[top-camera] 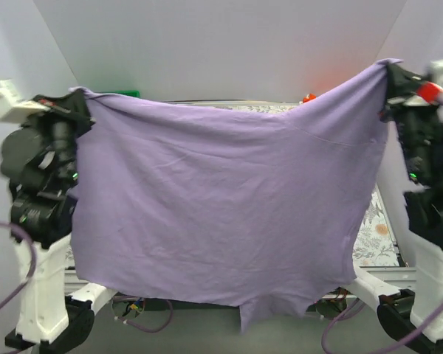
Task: Fold and stack the t-shirts
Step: Flatten the tshirt out, then fold the tshirt
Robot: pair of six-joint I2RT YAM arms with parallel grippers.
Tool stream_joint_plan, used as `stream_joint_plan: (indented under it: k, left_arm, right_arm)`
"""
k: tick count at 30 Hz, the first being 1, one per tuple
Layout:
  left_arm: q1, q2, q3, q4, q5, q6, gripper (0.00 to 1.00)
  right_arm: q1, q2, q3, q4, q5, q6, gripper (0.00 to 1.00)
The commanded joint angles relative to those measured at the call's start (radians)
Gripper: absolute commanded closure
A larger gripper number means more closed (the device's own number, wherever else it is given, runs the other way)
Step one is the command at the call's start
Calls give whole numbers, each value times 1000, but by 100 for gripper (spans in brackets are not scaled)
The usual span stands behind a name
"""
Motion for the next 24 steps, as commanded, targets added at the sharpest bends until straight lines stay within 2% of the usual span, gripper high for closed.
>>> stream_joint_plan:
  k: [1,3,4,8,12,17,24]
  left_arm:
    - [1,131,-181,77,-22,-15,100]
    - [2,210,-280,121,-25,-32,100]
    - [4,243,-314,168,-23,-38,100]
    - [48,410,-427,265,3,-78,100]
    - [103,606,-490,368,65,-112,100]
    - [146,902,-387,368,101,-95,100]
    - [185,1080,-266,368,159,-83,100]
  right_arm:
    - [14,109,-137,22,30,-72,99]
    - [16,153,-218,54,40,-86,99]
    - [16,165,-315,113,51,-94,99]
    - [13,265,-527,305,106,-117,99]
    - [1,423,-609,445,145,-126,99]
    - [-9,694,-548,496,168,-172,99]
    - [-22,934,-396,505,211,-226,99]
